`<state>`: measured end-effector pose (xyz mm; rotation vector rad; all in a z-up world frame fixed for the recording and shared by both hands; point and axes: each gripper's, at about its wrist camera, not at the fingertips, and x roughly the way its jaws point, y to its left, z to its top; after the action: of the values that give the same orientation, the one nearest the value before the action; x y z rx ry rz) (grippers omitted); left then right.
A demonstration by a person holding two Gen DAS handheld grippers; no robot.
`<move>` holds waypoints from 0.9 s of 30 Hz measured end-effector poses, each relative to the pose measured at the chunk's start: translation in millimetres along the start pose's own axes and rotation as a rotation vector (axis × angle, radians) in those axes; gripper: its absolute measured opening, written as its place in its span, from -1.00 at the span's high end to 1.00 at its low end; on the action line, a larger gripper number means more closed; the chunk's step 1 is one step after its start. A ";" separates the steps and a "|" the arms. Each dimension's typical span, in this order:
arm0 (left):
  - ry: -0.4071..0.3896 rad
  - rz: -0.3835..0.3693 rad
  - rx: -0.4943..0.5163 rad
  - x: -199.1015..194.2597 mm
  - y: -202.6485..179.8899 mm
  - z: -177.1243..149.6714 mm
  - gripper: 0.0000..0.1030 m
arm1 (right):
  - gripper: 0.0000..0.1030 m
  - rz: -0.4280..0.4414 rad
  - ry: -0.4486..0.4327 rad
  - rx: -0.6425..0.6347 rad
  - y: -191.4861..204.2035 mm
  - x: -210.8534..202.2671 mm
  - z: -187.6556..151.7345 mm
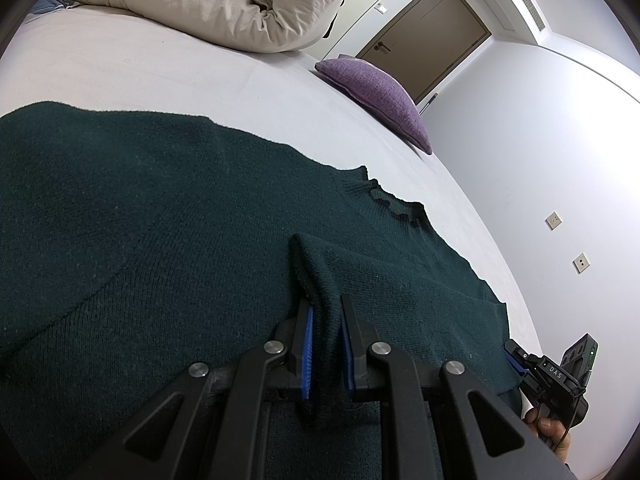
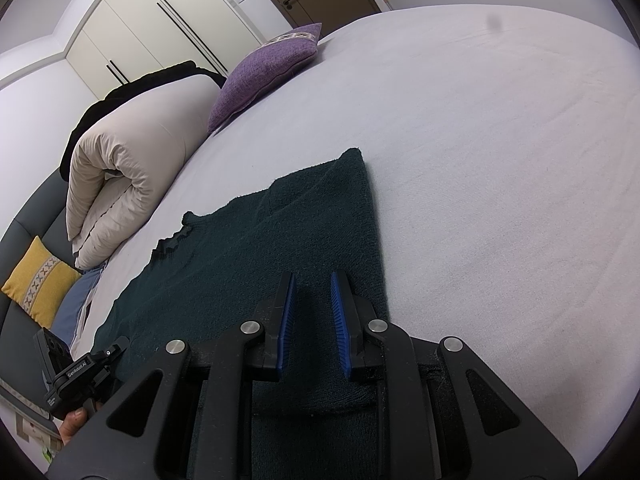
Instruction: Fold small clothes
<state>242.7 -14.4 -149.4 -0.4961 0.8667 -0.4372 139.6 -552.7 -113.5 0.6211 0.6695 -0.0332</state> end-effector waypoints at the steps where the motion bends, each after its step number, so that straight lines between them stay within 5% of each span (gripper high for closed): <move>1: 0.000 0.000 0.000 0.3 -0.4 0.0 0.68 | 0.67 0.000 0.000 0.000 -0.1 0.1 0.0; 10: 0.009 0.011 -0.004 -1.5 -3.5 3.1 0.68 | 0.67 0.001 0.000 0.001 2.4 -0.7 2.5; 11: 0.019 0.029 0.003 -3.6 -8.6 5.2 0.56 | 0.67 0.001 0.001 0.002 1.4 -0.5 2.0; 13: 0.011 0.072 0.049 -15.0 -21.7 8.2 -0.11 | 0.67 -0.006 0.009 0.001 4.6 -0.5 4.1; 14: -0.013 0.102 0.070 -25.3 -28.3 9.5 -0.49 | 0.60 -0.013 0.013 -0.004 6.5 -0.7 5.4; 15: -0.043 0.132 0.075 -36.7 -32.7 10.8 -0.62 | 0.35 -0.016 0.021 -0.015 10.4 -0.8 7.0; 18: -0.101 0.103 0.037 -78.6 -34.1 19.5 -0.63 | -0.53 -0.025 0.033 -0.087 35.7 -9.5 10.4; 23: -0.169 0.132 -0.028 -155.0 -1.3 18.9 -0.63 | -0.56 -0.006 -0.019 -0.137 87.7 -54.2 6.5; 27: -0.204 0.178 -0.204 -203.8 63.1 3.0 -0.63 | -0.56 0.060 0.003 -0.133 117.9 -88.4 -16.9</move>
<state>138.4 149.1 -60.4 -0.6338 0.7532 -0.1323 86.4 -461.4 -9.5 0.5127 0.6499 0.0676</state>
